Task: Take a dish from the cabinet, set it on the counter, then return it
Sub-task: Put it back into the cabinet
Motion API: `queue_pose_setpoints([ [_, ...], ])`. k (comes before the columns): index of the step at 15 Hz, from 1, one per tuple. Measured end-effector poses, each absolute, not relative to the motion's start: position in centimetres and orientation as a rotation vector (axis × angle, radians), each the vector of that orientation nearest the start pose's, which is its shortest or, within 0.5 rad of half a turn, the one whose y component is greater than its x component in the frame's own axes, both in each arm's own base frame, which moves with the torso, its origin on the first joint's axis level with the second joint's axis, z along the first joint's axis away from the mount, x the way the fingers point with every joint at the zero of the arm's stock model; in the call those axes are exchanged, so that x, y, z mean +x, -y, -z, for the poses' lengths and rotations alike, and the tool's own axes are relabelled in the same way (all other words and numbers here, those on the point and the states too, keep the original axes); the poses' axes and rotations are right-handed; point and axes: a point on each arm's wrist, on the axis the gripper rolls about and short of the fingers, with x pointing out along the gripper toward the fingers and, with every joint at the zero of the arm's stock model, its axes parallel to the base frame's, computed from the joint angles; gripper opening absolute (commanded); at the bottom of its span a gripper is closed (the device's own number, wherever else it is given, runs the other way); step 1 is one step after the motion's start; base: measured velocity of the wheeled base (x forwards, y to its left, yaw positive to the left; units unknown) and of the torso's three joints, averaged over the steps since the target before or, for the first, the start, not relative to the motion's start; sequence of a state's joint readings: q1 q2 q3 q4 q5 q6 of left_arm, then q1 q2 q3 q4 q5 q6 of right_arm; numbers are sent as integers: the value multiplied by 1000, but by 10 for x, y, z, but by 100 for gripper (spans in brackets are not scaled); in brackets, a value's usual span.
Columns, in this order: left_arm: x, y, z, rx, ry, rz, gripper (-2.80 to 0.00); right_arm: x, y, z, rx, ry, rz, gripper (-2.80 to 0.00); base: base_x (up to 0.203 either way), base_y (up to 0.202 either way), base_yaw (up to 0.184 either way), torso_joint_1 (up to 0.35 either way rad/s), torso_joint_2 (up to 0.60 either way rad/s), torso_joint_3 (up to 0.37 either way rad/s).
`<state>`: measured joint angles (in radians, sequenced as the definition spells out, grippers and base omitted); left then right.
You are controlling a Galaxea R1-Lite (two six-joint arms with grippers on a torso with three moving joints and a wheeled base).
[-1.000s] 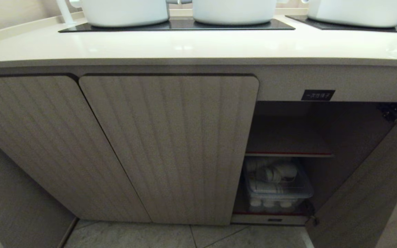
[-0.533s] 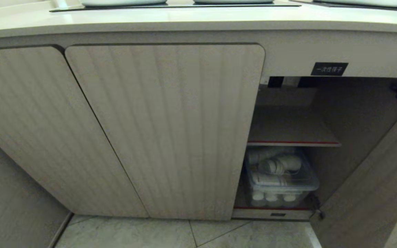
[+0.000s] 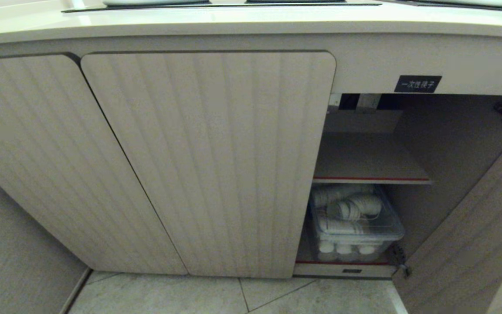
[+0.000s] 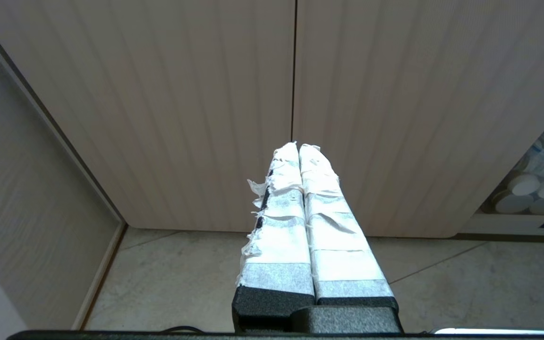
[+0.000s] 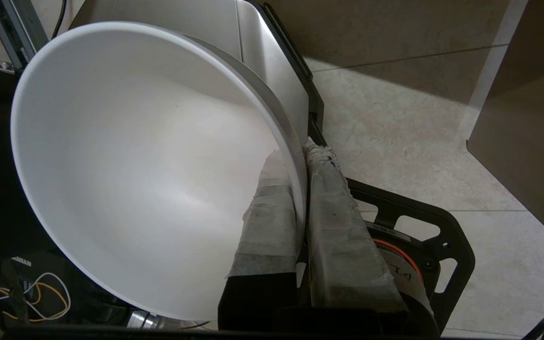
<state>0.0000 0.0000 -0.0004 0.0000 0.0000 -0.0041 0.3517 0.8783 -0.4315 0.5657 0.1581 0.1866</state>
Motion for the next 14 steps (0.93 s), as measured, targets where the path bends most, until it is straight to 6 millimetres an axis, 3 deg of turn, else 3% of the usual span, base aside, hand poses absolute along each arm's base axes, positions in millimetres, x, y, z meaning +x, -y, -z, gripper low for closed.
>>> queue_pose_setpoints([
  [14,-23,0,-76,-4,0,0,-280,50,-22,-138,65,-1052,-365,-280,0,0,0,0,0,0],
])
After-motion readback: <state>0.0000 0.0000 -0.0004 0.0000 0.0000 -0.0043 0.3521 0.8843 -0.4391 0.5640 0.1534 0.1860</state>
